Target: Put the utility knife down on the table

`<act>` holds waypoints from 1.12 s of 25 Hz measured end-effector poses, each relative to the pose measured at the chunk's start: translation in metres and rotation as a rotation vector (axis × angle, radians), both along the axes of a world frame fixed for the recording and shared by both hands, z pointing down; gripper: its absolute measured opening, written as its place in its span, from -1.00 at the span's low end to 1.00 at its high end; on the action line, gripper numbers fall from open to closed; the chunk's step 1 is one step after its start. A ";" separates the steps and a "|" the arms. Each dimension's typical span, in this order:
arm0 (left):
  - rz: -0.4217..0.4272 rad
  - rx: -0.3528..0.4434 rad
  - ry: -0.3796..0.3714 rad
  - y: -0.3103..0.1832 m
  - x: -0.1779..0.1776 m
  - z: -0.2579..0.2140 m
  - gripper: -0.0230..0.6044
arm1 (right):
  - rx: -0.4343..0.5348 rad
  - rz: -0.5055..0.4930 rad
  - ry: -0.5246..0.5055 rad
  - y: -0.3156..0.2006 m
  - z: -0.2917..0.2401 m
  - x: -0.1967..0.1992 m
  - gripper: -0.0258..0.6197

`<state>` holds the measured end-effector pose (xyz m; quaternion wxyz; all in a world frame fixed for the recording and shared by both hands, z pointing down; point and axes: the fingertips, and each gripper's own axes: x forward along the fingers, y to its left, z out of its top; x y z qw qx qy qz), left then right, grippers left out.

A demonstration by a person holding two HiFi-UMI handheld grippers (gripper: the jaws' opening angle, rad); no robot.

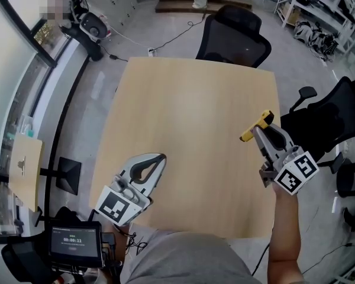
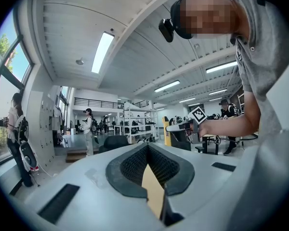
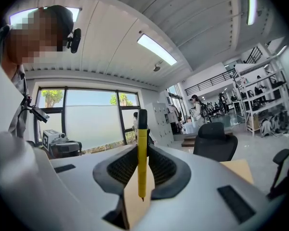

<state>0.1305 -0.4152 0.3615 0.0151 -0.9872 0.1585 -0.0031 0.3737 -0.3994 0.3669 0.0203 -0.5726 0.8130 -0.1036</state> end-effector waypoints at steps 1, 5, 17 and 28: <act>-0.003 -0.004 -0.003 -0.003 -0.001 0.001 -0.91 | -0.007 0.003 0.002 -0.007 0.004 0.003 -0.70; -0.015 -0.017 -0.006 -0.023 -0.009 0.009 -0.91 | -0.036 0.018 0.009 -0.039 0.024 0.010 -0.70; -0.060 -0.055 -0.024 -0.061 -0.022 0.030 -0.91 | -0.141 0.052 0.080 -0.123 0.087 0.040 -0.70; -0.090 -0.083 -0.022 -0.066 -0.030 0.042 -0.91 | -0.221 0.011 0.218 -0.167 0.132 0.043 -0.70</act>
